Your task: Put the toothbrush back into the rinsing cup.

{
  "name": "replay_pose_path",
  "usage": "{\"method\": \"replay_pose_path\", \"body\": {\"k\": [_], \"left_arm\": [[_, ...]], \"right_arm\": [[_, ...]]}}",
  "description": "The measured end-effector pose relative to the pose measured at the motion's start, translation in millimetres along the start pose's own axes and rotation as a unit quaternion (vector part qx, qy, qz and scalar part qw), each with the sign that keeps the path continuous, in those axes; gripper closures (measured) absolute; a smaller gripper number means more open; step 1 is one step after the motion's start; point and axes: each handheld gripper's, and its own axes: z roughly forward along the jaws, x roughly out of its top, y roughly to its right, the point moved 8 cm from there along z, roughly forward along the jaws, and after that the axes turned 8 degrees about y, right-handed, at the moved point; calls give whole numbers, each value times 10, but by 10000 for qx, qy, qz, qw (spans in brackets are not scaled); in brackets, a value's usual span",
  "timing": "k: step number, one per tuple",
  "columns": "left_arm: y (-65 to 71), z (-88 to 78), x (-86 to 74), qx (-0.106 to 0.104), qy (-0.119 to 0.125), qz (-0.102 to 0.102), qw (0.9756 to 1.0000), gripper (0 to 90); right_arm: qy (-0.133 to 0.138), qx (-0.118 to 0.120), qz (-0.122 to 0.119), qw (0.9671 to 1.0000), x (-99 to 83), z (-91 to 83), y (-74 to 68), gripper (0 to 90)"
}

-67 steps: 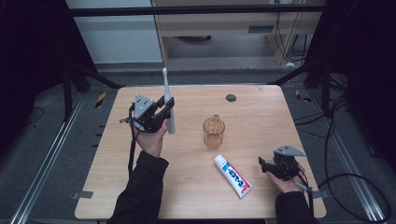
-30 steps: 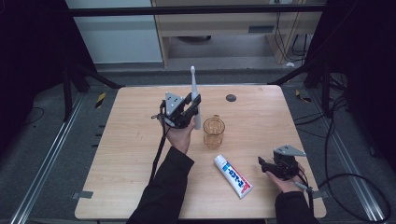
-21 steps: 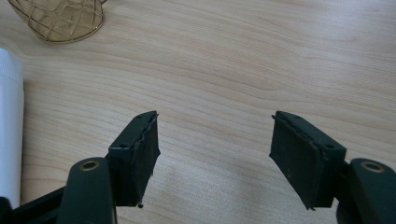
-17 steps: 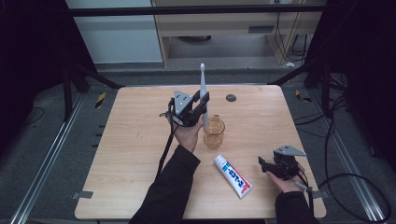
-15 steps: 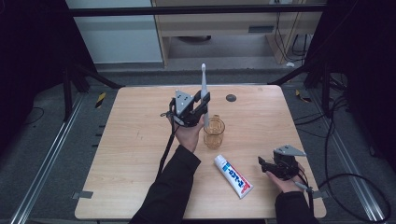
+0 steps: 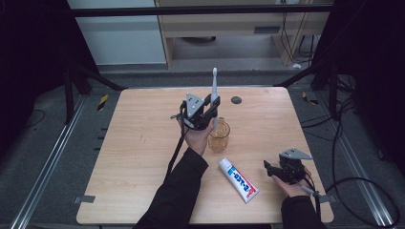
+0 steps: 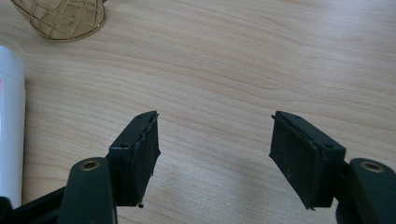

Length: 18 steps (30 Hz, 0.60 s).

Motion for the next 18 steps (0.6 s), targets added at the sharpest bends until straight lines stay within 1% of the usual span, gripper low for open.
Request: {"method": "replay_pose_path", "body": {"k": [5,13,16,17,18], "left_arm": [[27,20,-53,-54,-50,76,9999,669],[-8,23,-144,-52,-151,42,9999,669],[-21,10,-216,-43,-210,45,9998,668],[-21,10,-216,-43,-210,45,9998,669],[-22,7,-264,-49,-252,48,9997,668]], "right_arm": [[-2,8,-10,10000,-2,2,-4,326],[-18,22,5,10000,-5,2,-11,326],[-20,17,-26,10000,-8,8,-7,327],[-20,17,-26,10000,-8,8,-7,327],[-20,18,-25,10000,-8,8,-8,327]]}}
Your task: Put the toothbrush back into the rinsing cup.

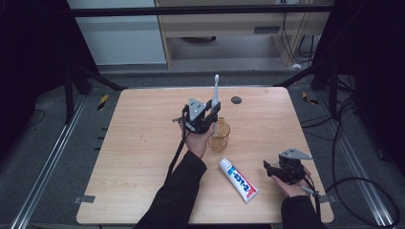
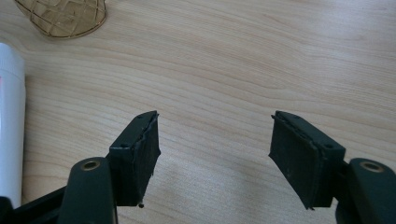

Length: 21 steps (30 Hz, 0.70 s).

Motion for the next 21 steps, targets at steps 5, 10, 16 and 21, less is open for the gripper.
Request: {"method": "replay_pose_path", "body": {"k": [5,10,16,21], "left_arm": [[12,1,-72,-32,-53,1,10000,668],[21,-11,-173,-80,-118,-33,9999,668],[36,-34,-272,-91,-221,30,9997,667],[45,-51,-339,-111,-275,26,9996,667]], "right_arm": [[-12,-4,-12,10000,-3,0,0,327],[-22,-2,-12,10000,-5,0,2,327],[-27,-10,-19,10000,-7,1,4,327],[-41,-14,-9,10000,-11,2,4,326]]}}
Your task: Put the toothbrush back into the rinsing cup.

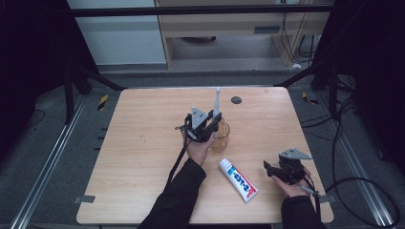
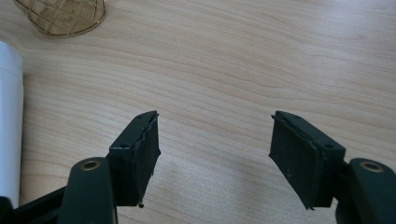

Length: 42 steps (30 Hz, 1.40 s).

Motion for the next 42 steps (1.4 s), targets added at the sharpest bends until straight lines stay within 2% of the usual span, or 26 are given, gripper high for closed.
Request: {"method": "replay_pose_path", "body": {"k": [10,20,32,42], "left_arm": [[34,-26,-186,-104,-179,53,9998,666],[33,-39,-271,-122,-268,74,9995,664],[23,-85,-274,-132,-205,51,9997,629],[24,-106,-310,-155,-278,92,9995,584]], "right_arm": [[1,3,-12,10000,1,-2,0,327],[-7,0,-20,10000,-2,-1,0,327],[-10,2,-19,10000,-2,-2,-2,326],[-10,5,-14,10000,-1,-1,-6,325]]}}
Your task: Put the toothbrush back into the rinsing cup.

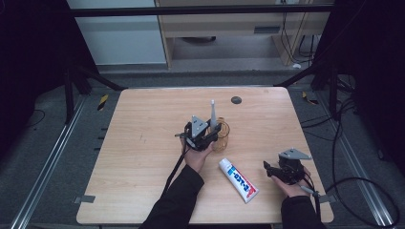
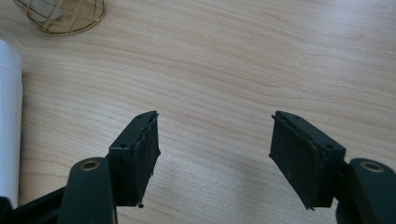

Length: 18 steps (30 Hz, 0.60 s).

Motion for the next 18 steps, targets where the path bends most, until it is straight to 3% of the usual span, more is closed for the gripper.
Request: {"method": "replay_pose_path", "body": {"k": [18], "left_arm": [[12,-42,-13,-41,-42,58,10000,556]], "right_arm": [[7,-13,-14,10000,2,0,0,324]]}}
